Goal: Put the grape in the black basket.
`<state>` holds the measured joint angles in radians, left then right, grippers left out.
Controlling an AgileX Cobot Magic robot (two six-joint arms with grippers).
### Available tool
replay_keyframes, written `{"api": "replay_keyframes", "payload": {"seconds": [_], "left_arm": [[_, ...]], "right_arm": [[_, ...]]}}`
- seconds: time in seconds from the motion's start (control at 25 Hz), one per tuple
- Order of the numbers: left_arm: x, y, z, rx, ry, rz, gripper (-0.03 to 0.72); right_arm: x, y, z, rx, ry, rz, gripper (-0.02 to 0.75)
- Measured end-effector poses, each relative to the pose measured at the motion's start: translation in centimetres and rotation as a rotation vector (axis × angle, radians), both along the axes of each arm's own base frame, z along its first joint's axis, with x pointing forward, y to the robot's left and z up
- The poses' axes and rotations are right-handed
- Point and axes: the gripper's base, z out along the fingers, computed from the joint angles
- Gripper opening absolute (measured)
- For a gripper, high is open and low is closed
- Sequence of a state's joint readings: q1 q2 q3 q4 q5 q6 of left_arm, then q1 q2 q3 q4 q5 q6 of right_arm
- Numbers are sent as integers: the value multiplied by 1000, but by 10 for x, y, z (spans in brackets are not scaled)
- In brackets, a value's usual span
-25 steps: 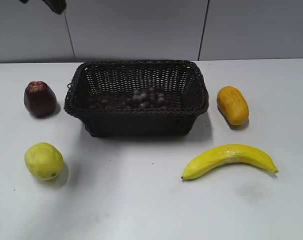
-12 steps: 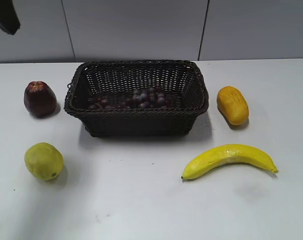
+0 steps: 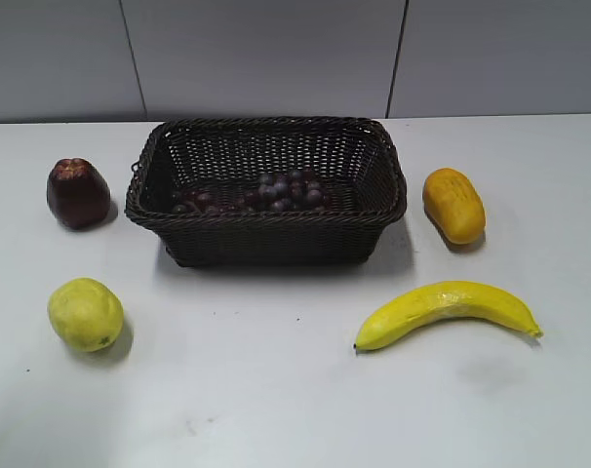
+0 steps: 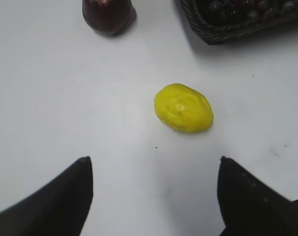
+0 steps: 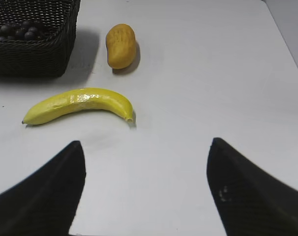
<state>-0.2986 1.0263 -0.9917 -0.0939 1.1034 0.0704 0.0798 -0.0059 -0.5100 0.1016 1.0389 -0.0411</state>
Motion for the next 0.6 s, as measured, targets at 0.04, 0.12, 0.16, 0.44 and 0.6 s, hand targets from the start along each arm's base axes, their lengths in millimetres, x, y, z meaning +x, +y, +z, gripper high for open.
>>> {"api": "replay_keyframes", "payload": {"seconds": [0.04,0.12,0.16,0.44,0.6], "left_arm": [[-10,2,-4,-16,-11,2,585],[-32,8,-7,-41,-63,5,585],[-40,11,-11,-48,-80,8,585],[-101,30,-28,-94,-219,9,577],[-127,39,-42,-78,-240,6,577]], "right_arm": [[0,0,0,0,0,0,585],[0,0,0,0,0,0,585],[0,0,0,0,0,0,585],[0,0,0,0,0,0,585],[0,0,0,0,0,0,585]]}}
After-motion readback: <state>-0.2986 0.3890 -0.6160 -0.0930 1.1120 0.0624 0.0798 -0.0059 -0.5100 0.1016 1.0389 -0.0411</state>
